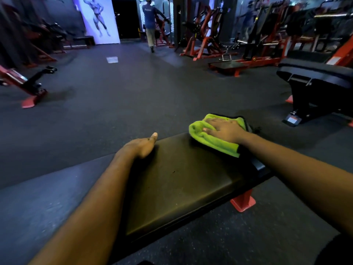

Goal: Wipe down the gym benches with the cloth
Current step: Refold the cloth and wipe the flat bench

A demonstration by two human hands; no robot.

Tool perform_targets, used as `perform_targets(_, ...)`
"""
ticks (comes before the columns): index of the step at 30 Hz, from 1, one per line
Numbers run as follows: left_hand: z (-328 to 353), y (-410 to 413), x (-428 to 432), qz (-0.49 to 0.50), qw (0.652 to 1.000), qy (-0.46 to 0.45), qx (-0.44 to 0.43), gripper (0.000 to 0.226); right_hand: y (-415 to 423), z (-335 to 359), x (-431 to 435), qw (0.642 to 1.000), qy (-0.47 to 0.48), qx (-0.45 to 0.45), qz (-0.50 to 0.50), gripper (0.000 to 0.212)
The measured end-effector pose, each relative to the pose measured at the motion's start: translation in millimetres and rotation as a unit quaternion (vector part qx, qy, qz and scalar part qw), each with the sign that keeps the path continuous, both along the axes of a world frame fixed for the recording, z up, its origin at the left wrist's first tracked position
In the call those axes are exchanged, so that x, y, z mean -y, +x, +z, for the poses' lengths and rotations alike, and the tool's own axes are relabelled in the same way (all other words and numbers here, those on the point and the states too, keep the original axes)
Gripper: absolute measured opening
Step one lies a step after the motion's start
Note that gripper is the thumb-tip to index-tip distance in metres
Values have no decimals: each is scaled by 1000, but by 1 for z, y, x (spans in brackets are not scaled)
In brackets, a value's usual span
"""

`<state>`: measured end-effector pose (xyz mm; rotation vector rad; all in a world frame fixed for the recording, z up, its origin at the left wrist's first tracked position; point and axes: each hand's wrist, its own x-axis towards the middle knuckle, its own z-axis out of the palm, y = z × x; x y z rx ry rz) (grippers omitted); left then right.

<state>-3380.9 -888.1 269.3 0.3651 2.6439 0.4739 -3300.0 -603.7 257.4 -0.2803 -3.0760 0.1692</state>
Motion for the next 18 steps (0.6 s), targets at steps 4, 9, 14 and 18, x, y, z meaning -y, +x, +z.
perform_targets(4,1,2,11,1,999,43,0,71,-35,6,27,995,21,57,-78,59)
perform_targets(9,1,0,44,35,994,19,-100,71,-44,5,113,997,15,50,62,56)
perform_targets(14,0,4,74,66,991,-33,-110,70,-21,-1,96,988,-31,-3,151,54)
perform_targets(18,-9,10,98,57,992,-45,-105,64,-44,7,98,997,14,58,42,55)
